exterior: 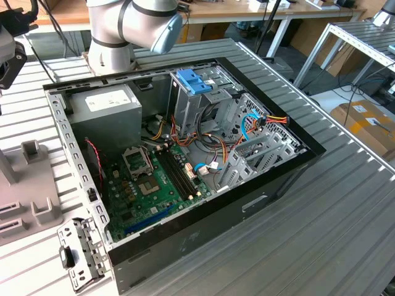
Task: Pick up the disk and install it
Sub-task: 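Reach for the disk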
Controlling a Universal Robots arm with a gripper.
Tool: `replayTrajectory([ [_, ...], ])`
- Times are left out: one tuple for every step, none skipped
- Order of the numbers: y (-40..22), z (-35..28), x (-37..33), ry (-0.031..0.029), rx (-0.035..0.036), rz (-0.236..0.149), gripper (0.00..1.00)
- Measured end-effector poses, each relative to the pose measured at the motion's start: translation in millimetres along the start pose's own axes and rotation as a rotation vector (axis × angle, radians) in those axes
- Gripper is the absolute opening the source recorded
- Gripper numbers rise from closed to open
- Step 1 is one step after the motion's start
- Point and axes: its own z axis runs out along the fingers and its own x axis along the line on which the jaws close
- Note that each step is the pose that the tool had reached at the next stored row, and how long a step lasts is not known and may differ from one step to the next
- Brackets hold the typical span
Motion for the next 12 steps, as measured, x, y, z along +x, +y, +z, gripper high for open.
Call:
replayTrajectory([
  [-0.1,0.0,0.8,0.0000,0.0000,0.000,0.11],
  [-0.1,-0.1,1.7,0.0000,0.0000,0.000,0.11],
  [-0.2,-0.1,3.0,0.0001,0.0001,0.000,0.11],
  [-0.3,-0.1,3.7,0.0001,0.0000,0.000,0.11],
  [-0.3,-0.2,4.5,0.0000,0.0000,0.000,0.11],
  [-0.4,-0.1,5.4,-0.0001,-0.0001,0.000,0.11],
  [-0.5,-0.2,6.4,0.0000,-0.0001,0.000,0.11],
  [-0.6,-0.2,7.8,0.0000,0.0000,0.000,0.11],
  [-0.7,-0.3,9.7,0.0001,0.0000,0.000,0.11],
  [-0.8,-0.3,11.1,0.0000,0.0000,0.000,0.11],
  [-0.9,-0.4,12.5,0.0001,0.0001,0.000,0.11],
  [-1.0,-0.4,13.6,0.0000,0.0001,0.000,0.11],
])
